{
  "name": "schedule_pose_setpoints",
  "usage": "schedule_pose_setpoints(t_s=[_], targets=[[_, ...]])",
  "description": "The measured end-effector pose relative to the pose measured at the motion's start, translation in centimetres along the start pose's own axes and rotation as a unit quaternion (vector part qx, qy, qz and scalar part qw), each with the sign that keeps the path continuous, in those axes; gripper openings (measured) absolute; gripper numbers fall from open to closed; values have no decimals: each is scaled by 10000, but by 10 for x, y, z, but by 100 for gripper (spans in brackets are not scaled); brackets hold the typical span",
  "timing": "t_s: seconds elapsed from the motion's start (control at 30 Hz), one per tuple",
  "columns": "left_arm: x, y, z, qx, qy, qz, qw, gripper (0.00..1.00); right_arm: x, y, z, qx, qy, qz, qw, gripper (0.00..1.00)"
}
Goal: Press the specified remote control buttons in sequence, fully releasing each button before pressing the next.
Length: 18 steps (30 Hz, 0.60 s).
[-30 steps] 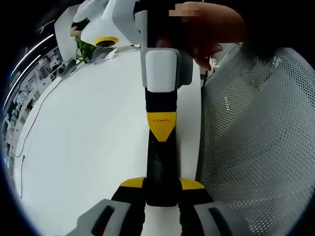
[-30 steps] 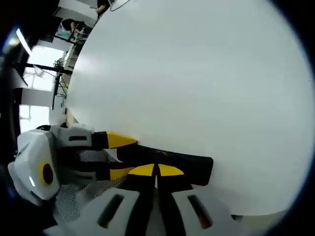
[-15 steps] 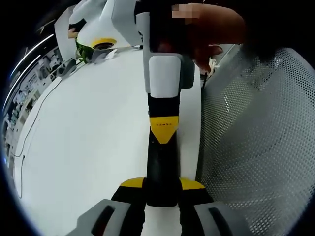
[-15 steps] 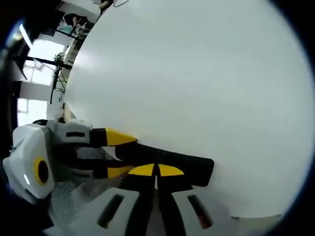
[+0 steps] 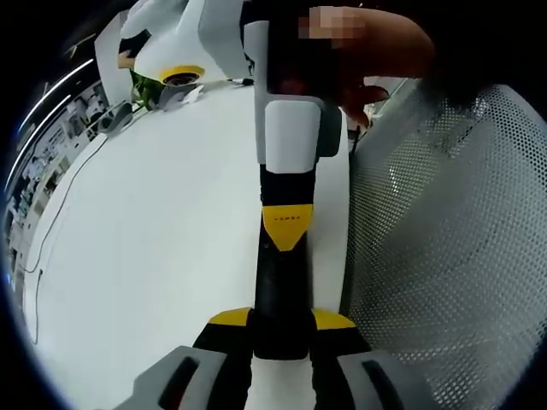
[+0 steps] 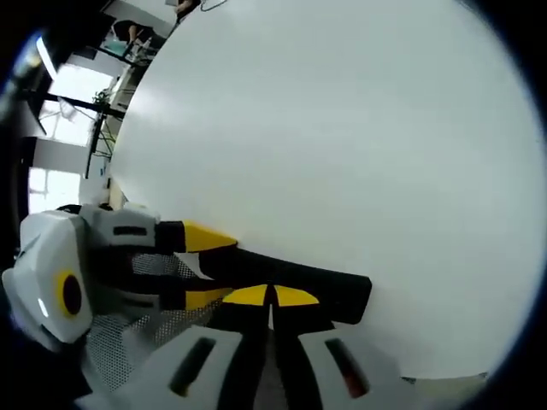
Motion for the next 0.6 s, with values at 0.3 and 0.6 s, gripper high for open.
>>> schedule_pose_setpoints(t_s=[0.3, 0.6], targets=[[0, 0, 0, -11, -6, -20, 10000, 25, -1, -1, -11, 758, -517, 152, 9957, 0], [0, 0, 0, -2, -8, -13, 10000, 25, -5, -3, -12, 722, -368, 78, 9967, 0]])
Point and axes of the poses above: the point that each gripper's makers call its tool centre point, and the gripper's own axes: x roughly forward along the fingers, z roughly to its left, y roughly out of its underside, the point moved 10 cm from there along -x, roughly backward along the fingers, and after that the axes turned 11 degrees about x, right-handed, at the moved point
